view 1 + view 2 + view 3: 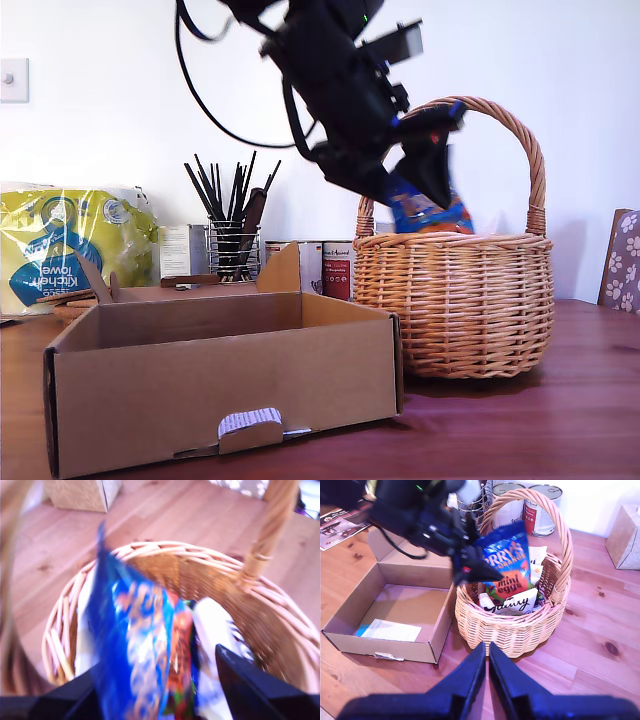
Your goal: Move the bags of Easter eggs from the cardboard box on the left into the woven basket on the right side.
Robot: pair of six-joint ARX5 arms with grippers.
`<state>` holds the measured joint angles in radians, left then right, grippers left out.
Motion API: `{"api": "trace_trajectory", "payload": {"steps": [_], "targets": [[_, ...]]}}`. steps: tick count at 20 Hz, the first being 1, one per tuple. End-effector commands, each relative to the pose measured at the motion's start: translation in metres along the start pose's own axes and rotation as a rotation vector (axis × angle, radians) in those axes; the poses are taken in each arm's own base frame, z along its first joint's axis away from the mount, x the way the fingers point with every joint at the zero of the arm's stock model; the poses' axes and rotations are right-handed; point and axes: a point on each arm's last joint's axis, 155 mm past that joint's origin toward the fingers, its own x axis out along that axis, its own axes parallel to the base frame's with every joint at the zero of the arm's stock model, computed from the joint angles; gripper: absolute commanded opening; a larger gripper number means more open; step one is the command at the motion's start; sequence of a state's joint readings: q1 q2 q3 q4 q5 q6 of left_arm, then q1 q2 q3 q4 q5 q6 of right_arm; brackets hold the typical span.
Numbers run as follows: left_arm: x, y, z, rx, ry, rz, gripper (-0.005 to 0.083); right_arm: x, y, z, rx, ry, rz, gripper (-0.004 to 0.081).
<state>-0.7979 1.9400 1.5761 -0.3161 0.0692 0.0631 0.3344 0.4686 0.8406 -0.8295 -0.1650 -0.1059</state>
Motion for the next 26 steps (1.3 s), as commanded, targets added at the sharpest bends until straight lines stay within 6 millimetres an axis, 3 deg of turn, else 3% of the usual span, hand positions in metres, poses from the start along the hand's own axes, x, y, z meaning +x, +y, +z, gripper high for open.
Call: {"api": "trace_trajectory", "payload": {"steps": [1,6,7,12,20,23,26], "targets": [[-0.023,-0.005,0.008,0.012,-0.009,-0.014,0.0393,0.001,-0.002,0.0,0.001,-0.004,-0.008,-0.0012],[-0.07,-0.011,0.019,0.011,-0.017,-0.032,-0.0001,0.002,-0.004,0.011,0.044,-0.047,-0.014,-0.0012],[-0.077,-0.01,0.019,0.009,-0.02,-0.03,-0.0024,0.003,-0.006,0.015,0.061,-0.067,-0.022,-0.0012],[-0.111,0.009,0.005,-0.011,-0.093,0.021,-0.0024,0.015,-0.02,0.016,0.12,-0.116,-0.086,-0.0012],[-0.195,0.113,-0.075,-0.22,-0.266,0.318,-0.0024,0.006,-0.055,0.026,0.129,-0.221,-0.248,-0.0012],[-0.232,0.14,-0.103,-0.289,-0.338,0.439,-0.0024,0.006,-0.068,0.017,0.187,-0.272,-0.298,-0.0012],[-0.268,0.147,-0.122,-0.316,-0.406,0.523,-0.0024,0.015,-0.072,-0.003,0.24,-0.281,-0.305,-0.0012]]}}
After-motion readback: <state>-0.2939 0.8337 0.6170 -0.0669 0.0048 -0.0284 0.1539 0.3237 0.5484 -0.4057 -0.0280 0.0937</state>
